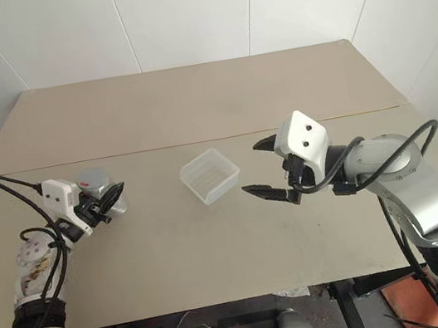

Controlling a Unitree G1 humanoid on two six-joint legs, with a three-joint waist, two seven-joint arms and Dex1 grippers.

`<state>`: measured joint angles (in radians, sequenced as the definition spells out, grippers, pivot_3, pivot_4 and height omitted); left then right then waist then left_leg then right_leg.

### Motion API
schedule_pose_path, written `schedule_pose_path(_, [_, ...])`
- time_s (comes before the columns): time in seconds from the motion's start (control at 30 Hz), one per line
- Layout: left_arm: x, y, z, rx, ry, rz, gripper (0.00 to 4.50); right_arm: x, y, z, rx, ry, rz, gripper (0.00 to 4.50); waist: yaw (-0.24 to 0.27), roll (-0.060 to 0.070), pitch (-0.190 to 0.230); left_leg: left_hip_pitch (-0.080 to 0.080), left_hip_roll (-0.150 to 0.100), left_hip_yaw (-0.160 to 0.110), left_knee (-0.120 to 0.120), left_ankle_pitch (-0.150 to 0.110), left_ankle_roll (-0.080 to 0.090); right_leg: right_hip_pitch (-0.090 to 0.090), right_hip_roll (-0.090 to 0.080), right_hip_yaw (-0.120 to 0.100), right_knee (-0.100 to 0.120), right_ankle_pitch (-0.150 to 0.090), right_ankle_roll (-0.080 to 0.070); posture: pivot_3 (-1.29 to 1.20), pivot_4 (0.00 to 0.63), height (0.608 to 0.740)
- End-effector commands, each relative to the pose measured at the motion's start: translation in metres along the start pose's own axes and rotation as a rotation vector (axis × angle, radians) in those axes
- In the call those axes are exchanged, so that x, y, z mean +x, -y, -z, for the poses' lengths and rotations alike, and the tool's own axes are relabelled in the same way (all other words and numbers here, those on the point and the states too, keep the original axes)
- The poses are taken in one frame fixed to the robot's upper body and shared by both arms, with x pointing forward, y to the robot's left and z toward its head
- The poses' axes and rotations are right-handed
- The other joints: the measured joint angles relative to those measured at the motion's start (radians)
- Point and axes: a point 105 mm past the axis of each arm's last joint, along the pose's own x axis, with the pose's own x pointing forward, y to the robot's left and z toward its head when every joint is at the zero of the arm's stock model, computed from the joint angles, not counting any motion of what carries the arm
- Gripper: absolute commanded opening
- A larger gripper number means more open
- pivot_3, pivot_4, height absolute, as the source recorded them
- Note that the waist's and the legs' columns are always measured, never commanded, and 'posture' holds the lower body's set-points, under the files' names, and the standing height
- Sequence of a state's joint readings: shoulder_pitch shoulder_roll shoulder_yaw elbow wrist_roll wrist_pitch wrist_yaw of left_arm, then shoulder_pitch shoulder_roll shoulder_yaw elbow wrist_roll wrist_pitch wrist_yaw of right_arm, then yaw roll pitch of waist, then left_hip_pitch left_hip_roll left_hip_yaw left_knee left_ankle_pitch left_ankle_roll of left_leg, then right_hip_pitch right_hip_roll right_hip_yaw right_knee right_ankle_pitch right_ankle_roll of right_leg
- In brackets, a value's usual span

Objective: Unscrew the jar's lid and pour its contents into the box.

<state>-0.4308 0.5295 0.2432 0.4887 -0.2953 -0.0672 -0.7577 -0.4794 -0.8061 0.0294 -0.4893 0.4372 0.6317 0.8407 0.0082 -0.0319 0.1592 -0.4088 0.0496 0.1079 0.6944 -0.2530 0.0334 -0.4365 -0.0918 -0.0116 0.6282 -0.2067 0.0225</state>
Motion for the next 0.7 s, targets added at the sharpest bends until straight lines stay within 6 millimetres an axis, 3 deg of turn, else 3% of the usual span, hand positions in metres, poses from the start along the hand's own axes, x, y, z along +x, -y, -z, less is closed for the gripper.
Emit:
schedule_pose_path(0.03, [0.004,0.003,-0.019,0.042,0.041,0.030,1.92,-0.004,0.004,-0.017,-0.052,0.049,0.039,4.50,0.000,0.000,0.000,0.000,0.000,0.000,0.000,0.000,0.000,0.000,0.000,0.000,0.000,0.000,0.000,0.00,0.150,0.740])
schedule_pose_path(0.13, [0.007,0.014,-0.042,0.040,0.055,0.132,1.92,0.001,0.004,-0.023,-0.053,0.080,0.036,4.50,0.000,0.000,0.000,-0.001,0.000,0.000,0.000,0.000,0.000,0.000,0.000,0.000,0.000,0.000,0.000,0.00,0.150,0.740])
schedule_pose_path(0.37, [0.002,0.056,-0.107,0.014,0.031,0.585,1.92,0.027,0.003,-0.071,0.043,0.316,-0.099,4.50,-0.011,-0.001,0.001,-0.003,0.000,-0.001,0.001,0.000,0.000,-0.002,0.001,0.000,0.001,0.000,0.000,0.00,0.150,0.740])
schedule_pose_path(0.47, [0.002,0.076,-0.120,0.036,0.021,0.772,1.92,0.045,0.003,-0.091,0.078,0.375,-0.154,4.50,-0.017,-0.001,0.001,-0.003,0.000,-0.001,0.001,0.000,0.000,-0.002,0.001,0.000,0.001,0.000,0.001,0.00,0.150,0.740])
schedule_pose_path(0.7, [0.023,0.098,-0.128,0.094,0.055,0.939,1.92,0.080,0.000,-0.118,0.097,0.424,-0.204,4.50,-0.018,-0.001,0.001,-0.005,0.000,-0.001,0.001,0.001,0.000,-0.003,0.002,0.000,0.001,0.000,0.001,0.00,0.150,0.740])
